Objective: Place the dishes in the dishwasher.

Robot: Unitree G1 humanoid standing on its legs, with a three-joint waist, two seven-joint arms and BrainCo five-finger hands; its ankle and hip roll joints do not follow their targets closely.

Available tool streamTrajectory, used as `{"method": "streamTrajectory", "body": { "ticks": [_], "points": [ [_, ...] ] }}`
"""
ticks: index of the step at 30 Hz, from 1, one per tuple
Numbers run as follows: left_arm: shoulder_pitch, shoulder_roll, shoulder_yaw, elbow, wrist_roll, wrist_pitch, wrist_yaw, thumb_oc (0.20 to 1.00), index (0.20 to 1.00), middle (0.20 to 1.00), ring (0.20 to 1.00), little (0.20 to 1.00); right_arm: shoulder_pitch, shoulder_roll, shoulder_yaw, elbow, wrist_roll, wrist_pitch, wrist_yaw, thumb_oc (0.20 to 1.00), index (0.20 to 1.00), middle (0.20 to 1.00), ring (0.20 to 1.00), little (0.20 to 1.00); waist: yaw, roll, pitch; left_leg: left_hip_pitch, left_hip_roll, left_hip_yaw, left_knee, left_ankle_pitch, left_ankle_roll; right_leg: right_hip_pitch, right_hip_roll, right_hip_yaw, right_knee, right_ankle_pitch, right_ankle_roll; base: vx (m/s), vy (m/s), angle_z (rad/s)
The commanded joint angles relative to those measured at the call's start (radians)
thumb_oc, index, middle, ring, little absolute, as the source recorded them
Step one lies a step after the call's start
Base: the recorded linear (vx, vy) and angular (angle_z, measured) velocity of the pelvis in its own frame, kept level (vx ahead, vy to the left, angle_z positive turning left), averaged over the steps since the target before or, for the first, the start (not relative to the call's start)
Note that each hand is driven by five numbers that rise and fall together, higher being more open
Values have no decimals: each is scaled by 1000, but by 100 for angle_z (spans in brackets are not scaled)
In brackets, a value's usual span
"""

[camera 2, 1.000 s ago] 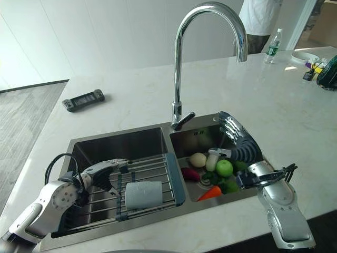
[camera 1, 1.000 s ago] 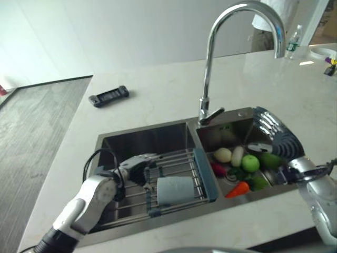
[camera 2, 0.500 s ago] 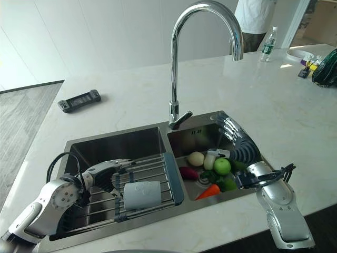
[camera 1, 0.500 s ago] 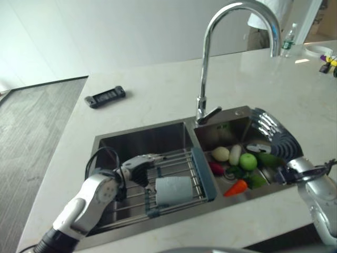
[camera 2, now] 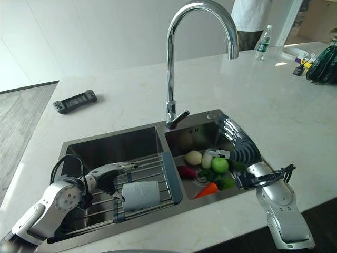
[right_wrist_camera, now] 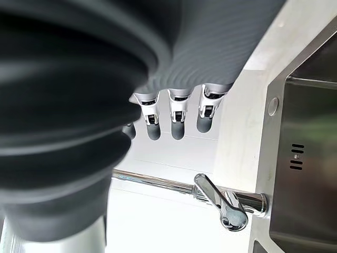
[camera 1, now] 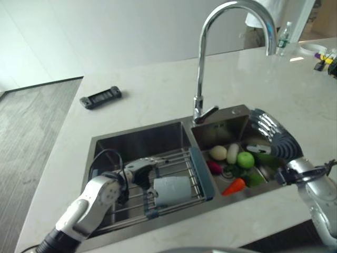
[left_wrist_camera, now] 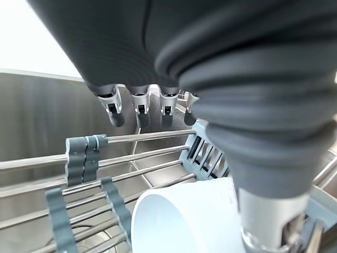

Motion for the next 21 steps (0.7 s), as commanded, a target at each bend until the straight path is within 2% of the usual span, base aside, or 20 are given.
{"method": "streamTrajectory", "body": {
  "ticks": [1, 21],
  "points": [
    [-71, 0, 5, -9, 9, 2, 20, 1000, 1000, 1000, 1000, 1000, -70, 2, -21, -69, -12, -34, -5, 1000, 1000, 1000, 1000, 1000, -18, 24, 23, 109, 49, -22, 13, -143, -26, 78, 20, -51, 7, -53, 60, 3, -63, -9],
    [-81, -4, -67, 24, 64, 27, 47, 1000, 1000, 1000, 1000, 1000, -79, -6, -16, -70, -13, -41, -13, 1000, 1000, 1000, 1000, 1000, -35, 26, 42, 109, 72, -2, 13, -133, -37, 75, 36, -38, 7, -63, 51, -2, -11, -2]
  ]
}}
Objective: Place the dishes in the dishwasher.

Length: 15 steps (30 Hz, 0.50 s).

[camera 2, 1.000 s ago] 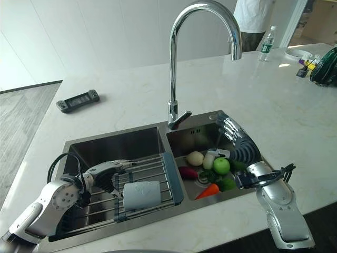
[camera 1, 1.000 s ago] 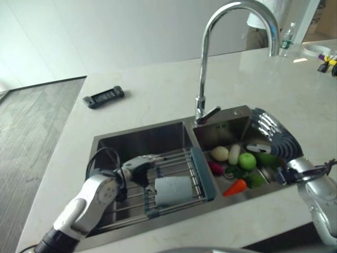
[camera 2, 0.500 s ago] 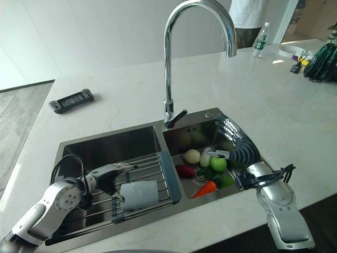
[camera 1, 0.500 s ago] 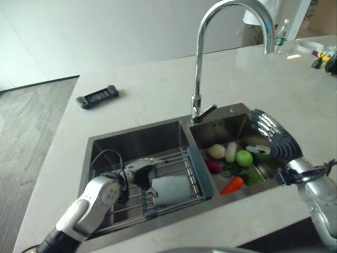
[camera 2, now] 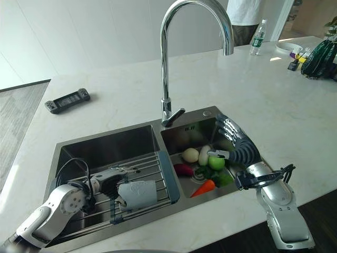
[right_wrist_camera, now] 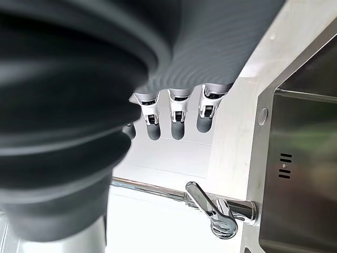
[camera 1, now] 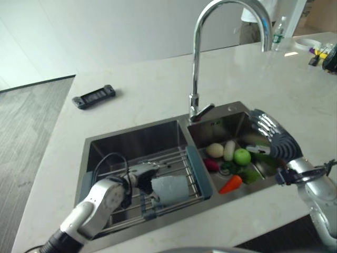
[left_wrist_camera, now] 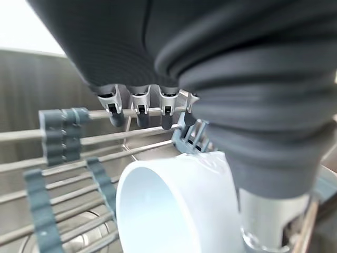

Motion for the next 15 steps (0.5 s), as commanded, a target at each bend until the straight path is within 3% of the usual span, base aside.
{"method": "streamTrajectory", "body": {
  "ticks": [1, 15],
  "points": [
    [-83, -5, 9, 22, 30, 2, 30, 1000, 1000, 1000, 1000, 1000, -79, -5, -16, -69, -5, -44, -14, 1000, 1000, 1000, 1000, 1000, -26, 26, 29, 106, 65, -27, 13, -133, -37, 84, 35, -39, 7, -70, 40, -14, 3, -5],
    [-110, -24, -77, 80, 99, 22, 39, 1000, 1000, 1000, 1000, 1000, -87, -8, -8, -71, -8, -46, 0, 1000, 1000, 1000, 1000, 1000, -39, 19, 28, 107, 69, -17, 13, -132, -38, 83, 46, -32, 7, -74, 36, -1, 0, 0]
  ]
}}
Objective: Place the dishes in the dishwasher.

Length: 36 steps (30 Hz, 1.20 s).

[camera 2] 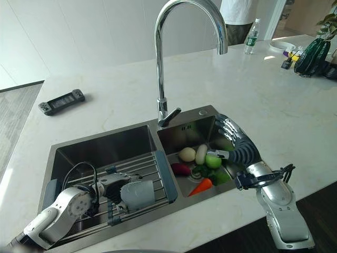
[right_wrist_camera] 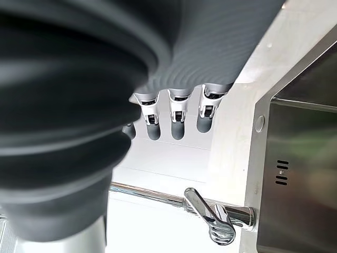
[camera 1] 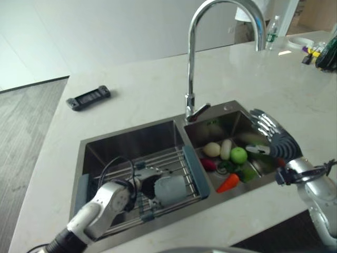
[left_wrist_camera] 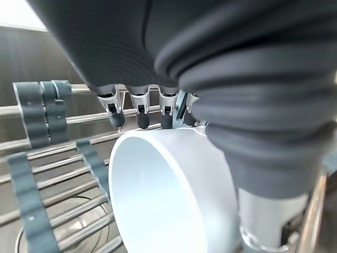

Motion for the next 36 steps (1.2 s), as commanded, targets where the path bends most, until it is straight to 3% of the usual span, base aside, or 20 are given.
{"method": "streamTrajectory", "body": {
  "ticks": [1, 17, 18, 19, 20, 36],
  "points": [
    [-88, -22, -4, 39, 57, 3, 34, 1000, 1000, 1000, 1000, 1000, -87, -7, -8, -69, -10, -47, 0, 1000, 1000, 1000, 1000, 1000, -23, 22, 24, 104, 67, -23, 13, -132, -37, 83, 45, -33, 6, -75, 34, 0, 0, 0],
    [-126, -71, -112, 207, 153, 58, 108, 1000, 1000, 1000, 1000, 1000, -99, 3, -6, -65, -8, -50, 19, 1000, 1000, 1000, 1000, 1000, -42, 17, 22, 104, 67, -12, 13, -136, -36, 76, 42, -18, 6, -71, 37, 0, 0, 0],
    [-132, -79, -123, 228, 170, 66, 112, 827, 827, 827, 827, 827, -101, 6, -1, -66, -11, -49, 18, 1000, 1000, 1000, 1000, 1000, -43, 16, 21, 104, 67, -10, 13, -137, -35, 75, 42, -18, 6, -71, 38, 0, 0, 0],
    [-136, -81, -131, 243, 175, 64, 114, 567, 567, 567, 567, 567, -103, 9, 0, -62, -13, -51, 21, 1000, 1000, 1000, 1000, 1000, -45, 16, 20, 105, 66, -10, 13, -137, -35, 74, 42, -16, 6, -70, 38, 0, 0, 0],
    [-139, -84, -136, 253, 174, 59, 116, 200, 200, 200, 200, 200, -104, 10, 1, -59, -13, -52, 22, 1000, 1000, 1000, 1000, 1000, -46, 15, 19, 105, 66, -9, 13, -138, -35, 74, 42, -15, 6, -69, 38, 0, 0, 0],
    [-169, -88, -176, 286, 114, -28, 165, 200, 200, 200, 200, 200, -112, -8, 11, -37, -15, -66, 19, 1000, 1000, 1000, 1000, 1000, -51, 18, 17, 110, 62, -7, 13, -141, -33, 78, 41, -11, 6, -68, 37, 0, 0, 0]
  ]
}}
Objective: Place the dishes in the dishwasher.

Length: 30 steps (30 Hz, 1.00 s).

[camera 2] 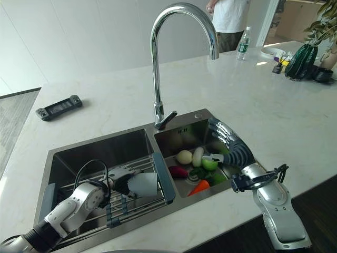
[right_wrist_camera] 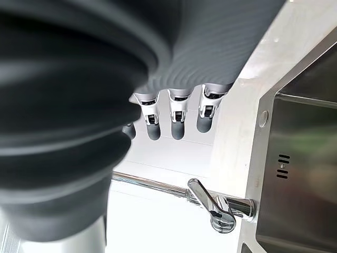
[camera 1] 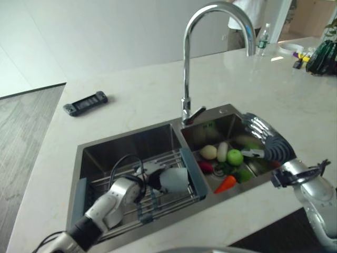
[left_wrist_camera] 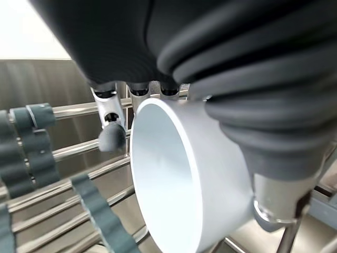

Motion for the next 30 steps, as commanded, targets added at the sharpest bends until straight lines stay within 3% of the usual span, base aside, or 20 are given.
{"method": "streamTrajectory", "body": {
  "ticks": [1, 10, 14, 16, 21, 30],
  "points": [
    [-14, 3, -39, 44, -37, -59, 5, 200, 200, 200, 200, 200, -110, -10, -26, -43, 2, -61, -18, 1000, 1000, 1000, 1000, 1000, -25, 25, 52, 104, 59, -15, 13, -141, -32, 74, 39, -18, 6, -69, 35, 0, 0, 0],
    [-2, 25, 11, -23, -172, -111, 120, 200, 200, 200, 200, 200, -102, -22, -15, -44, -4, -67, -46, 1000, 1000, 1000, 1000, 1000, -17, 25, 53, 109, 57, -20, 13, -141, -33, 81, 39, -23, 6, -69, 33, 0, 0, 0],
    [33, 63, 105, -100, -248, -177, 201, 200, 200, 200, 200, 200, -91, -29, -27, -36, -8, -76, -64, 1000, 1000, 1000, 1000, 1000, 0, 27, 57, 110, 55, -28, 13, -141, -35, 86, 38, -32, 6, -69, 32, 0, 0, 0],
    [90, 83, 199, -165, -299, -236, 236, 200, 200, 200, 200, 200, -63, -30, -49, -46, -8, -82, -75, 1000, 1000, 1000, 1000, 1000, 16, 28, 59, 110, 53, -37, 13, -140, -35, 91, 38, -39, 6, -70, 30, -1, 4, 2],
    [183, 89, 354, -251, -354, -312, 328, 200, 200, 200, 200, 200, -25, -34, -91, -64, -3, -80, -79, 1000, 1000, 1000, 1000, 1000, 38, 25, 57, 108, 54, -52, 13, -137, -39, 96, 37, -48, 6, -73, 25, 5, 17, 7],
    [159, 40, 580, -307, -474, -386, 590, 200, 200, 200, 200, 200, -49, -5, -83, -51, -38, -61, -105, 1000, 1000, 1000, 1000, 1000, 72, 15, 47, 97, 51, -88, 13, -135, -47, 99, 26, -55, 6, -74, 21, 7, -5, 9]
  ]
}}
